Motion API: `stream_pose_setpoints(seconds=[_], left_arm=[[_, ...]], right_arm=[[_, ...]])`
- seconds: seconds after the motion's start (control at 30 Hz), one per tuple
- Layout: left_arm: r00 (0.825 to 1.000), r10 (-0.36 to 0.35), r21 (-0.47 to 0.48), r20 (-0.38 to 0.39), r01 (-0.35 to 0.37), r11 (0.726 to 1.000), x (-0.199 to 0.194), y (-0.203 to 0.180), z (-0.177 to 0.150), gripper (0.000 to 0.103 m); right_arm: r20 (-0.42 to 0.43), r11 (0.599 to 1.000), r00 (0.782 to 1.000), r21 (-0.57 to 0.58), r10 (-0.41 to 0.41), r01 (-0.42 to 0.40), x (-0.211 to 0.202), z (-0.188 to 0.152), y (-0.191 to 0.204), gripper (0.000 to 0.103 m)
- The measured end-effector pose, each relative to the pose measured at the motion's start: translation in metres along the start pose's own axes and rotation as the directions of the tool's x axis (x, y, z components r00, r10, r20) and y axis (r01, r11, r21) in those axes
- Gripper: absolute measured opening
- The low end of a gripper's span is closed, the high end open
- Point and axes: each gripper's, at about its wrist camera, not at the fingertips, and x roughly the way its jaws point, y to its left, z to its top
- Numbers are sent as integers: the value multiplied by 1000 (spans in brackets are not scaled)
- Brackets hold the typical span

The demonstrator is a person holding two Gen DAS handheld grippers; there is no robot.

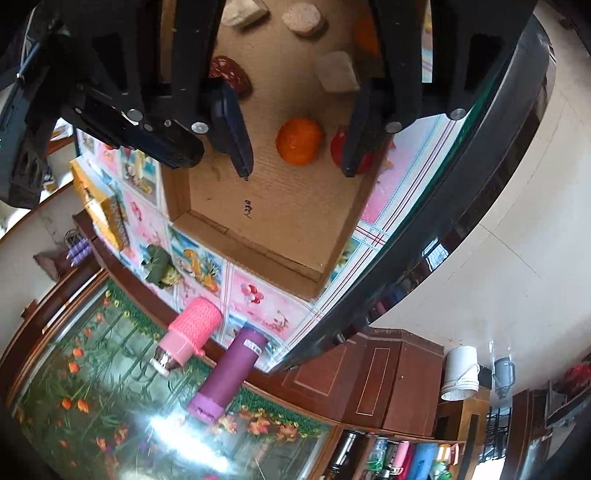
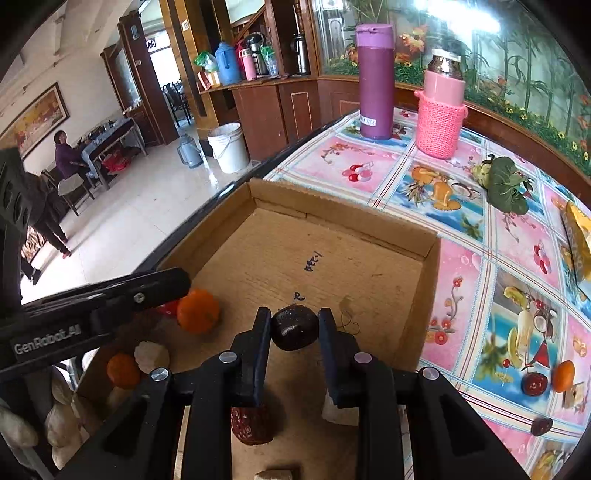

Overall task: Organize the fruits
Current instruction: 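Carry the plum and orange over the cardboard box and release both, then grasp a beige cylindrical snack with the right tool while the left tool grasps a red date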

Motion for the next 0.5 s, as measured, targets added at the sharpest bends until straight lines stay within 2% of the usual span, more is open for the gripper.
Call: stream_pose_setpoints(seconds=[0.03, 0.13, 0.2, 0.37, 0.43, 0.5], left_arm=[[1000, -19, -20, 7, 19, 1000, -6, 0, -3, 53], [998, -34, -33, 47, 35, 999, -25, -7, -15, 62], [995, -44, -31, 84, 46, 998, -38, -16, -24, 72], [980, -139, 26, 146, 136, 990, -63, -47, -45, 73], [975, -155, 89, 157, 142, 986, -71, -69, -53, 73], [973, -165, 133, 158, 145, 981, -72, -86, -60, 73]], right_arm=[[11, 1000, 1000, 11, 3, -3, -6, 0, -2, 34], [48, 999, 999, 45, -14, 12, -28, -3, -15, 57], [64, 997, 997, 73, -44, 39, -44, -7, -28, 60], [36, 975, 985, 151, -168, 161, -90, -22, -81, 75], [22, 959, 970, 159, -241, 235, -114, -28, -107, 80], [27, 924, 934, 159, -356, 347, -143, -34, -125, 93]])
